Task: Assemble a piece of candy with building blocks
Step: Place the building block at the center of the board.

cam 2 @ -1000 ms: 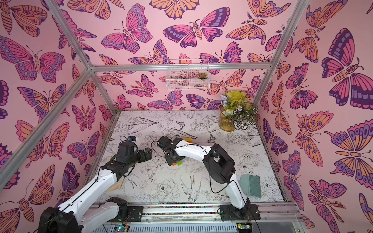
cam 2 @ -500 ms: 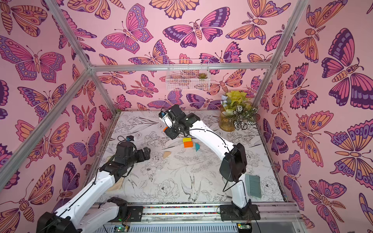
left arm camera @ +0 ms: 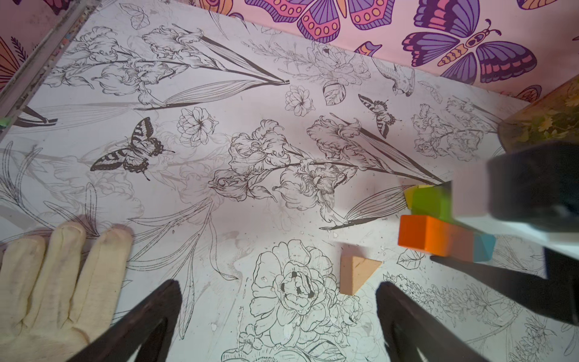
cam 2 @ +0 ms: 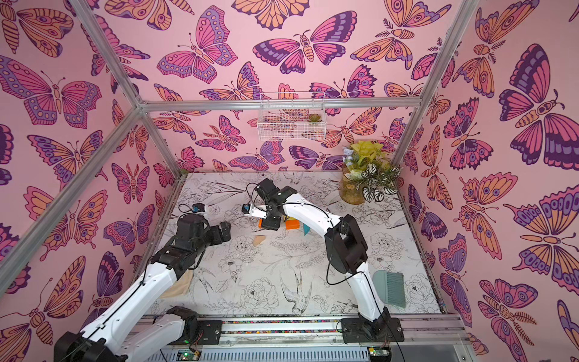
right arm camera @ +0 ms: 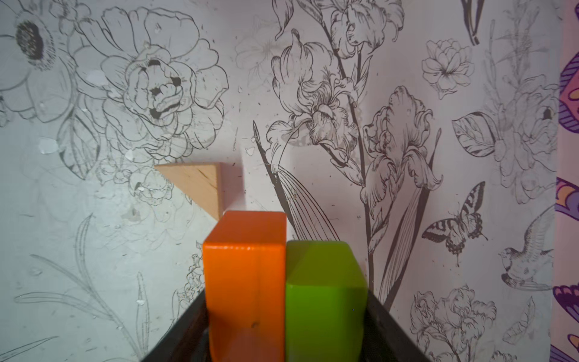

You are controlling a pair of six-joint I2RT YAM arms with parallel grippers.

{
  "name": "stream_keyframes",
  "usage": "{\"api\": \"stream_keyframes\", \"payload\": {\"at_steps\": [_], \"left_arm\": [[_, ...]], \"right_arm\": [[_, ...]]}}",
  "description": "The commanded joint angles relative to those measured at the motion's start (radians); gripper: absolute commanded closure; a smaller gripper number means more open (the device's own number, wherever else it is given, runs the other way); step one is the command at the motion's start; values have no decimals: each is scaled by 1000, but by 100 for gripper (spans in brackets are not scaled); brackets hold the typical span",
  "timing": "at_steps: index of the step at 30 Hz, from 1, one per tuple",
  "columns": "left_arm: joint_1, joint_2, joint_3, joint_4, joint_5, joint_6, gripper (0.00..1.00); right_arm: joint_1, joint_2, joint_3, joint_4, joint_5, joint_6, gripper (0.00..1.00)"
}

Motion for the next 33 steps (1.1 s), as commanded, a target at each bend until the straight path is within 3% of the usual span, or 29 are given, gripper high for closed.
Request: {"api": "stream_keyframes", "payload": {"at_steps": [1,8,19,29,33], "left_arm": [[4,28,26,14,-16,21,0],[6,70,24,42,-2,10,0],[10,113,27,67,-4,21,0],[12,157,44,89,23,25,0],[13,148,34,94,26,24,0]], "right_arm": [[-19,51,83,21,-32,-43,100],[-72,159,189,-7,-123,-50,99],[-91,244,272,-106,-160,-80,87],[-69,294,273,-150,-101,-103,83],[-67,308,275,-147,-77,-96,74]]}}
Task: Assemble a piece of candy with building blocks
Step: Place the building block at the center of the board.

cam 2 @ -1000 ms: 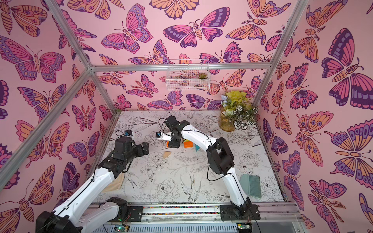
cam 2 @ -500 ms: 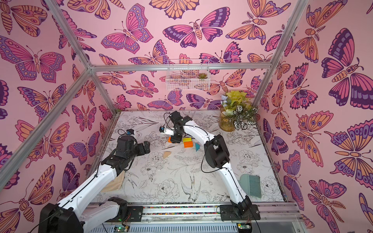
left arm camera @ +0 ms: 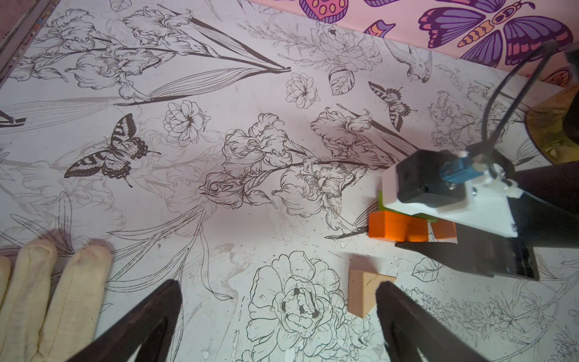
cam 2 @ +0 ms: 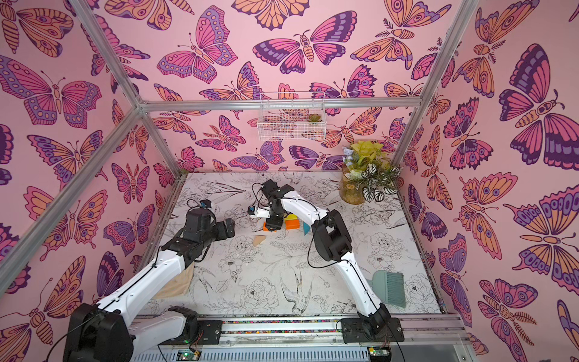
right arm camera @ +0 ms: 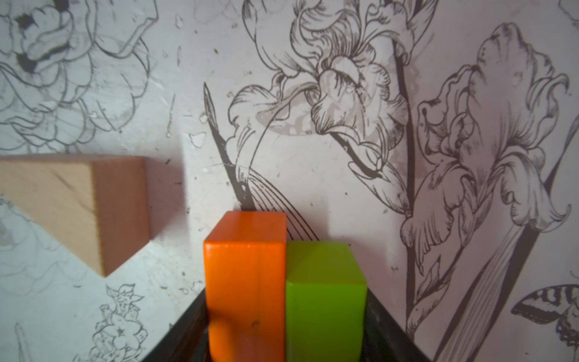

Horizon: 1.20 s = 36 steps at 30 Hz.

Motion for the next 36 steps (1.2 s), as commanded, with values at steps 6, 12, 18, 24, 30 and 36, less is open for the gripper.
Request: {"api": "stream_keyframes", "payload": {"at_steps": [6,12,18,24,30,36], "left_arm": [[7,-10,-4,19,5,9,0],[9,-7,-4,20,10,9,0],[9,-11,-6,24,11,9,0],[9,-20,-7,24,17,14,0],[23,-25,39,29,60,72,0],[172,-5,74,157,468,3,0]], "right_arm": [[13,32,34,-22,32,8,62],[15,17,54,-24,12,20,54],[16,-14,56,-8,-4,31,29],[21,-50,54,10,10,36,27],[20,-247,-58,198,73,123,27],[-46,-634,-443,576,93,343,23]]}}
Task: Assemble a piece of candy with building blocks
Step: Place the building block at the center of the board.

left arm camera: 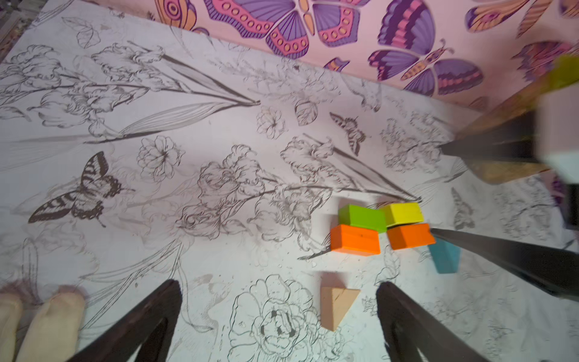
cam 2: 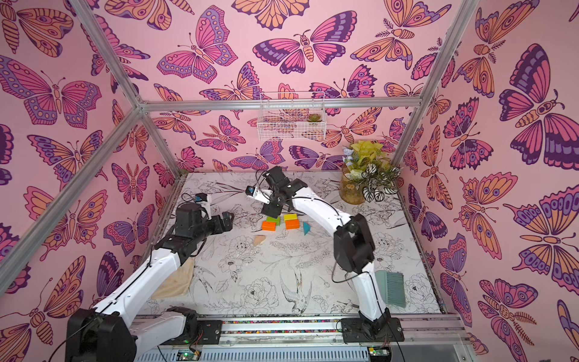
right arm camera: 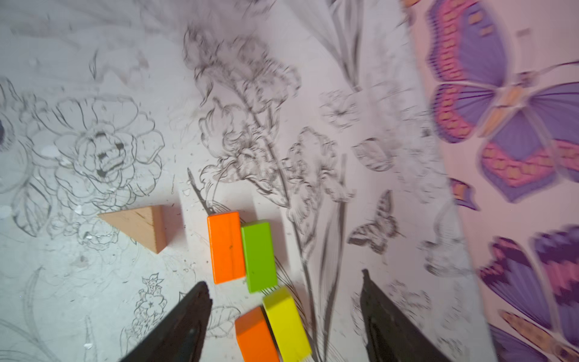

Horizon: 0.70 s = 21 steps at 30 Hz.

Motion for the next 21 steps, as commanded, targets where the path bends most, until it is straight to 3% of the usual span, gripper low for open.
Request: {"api": "stream_keyframes", "payload": {"at_steps": [1,2,5,8,12,18,21], "left_arm": [[57,14,24,100,244,-44,0],[62,30,27,108,259,-52,0],[61,102,40,109,322,-60,1],[60,221,52,120,405,-92,8],[52,349,91,133,526,-122,29],[12,430,127,134,510,-119,68],[1,466,148,132,507,-126,82]], "right_arm": [[-66,-205,-152,275,13,207,27],[-91,-258,-198,298,13,274,35],[-178,-349,-283,289,-17,448,75],[-273,-348,-334,242,-50,576,100],[-336,-237,-337,123,-144,659,100],[-336,-101,-363,154,-276,757,100],[-334,-53,-341,144,-297,767,100]]}}
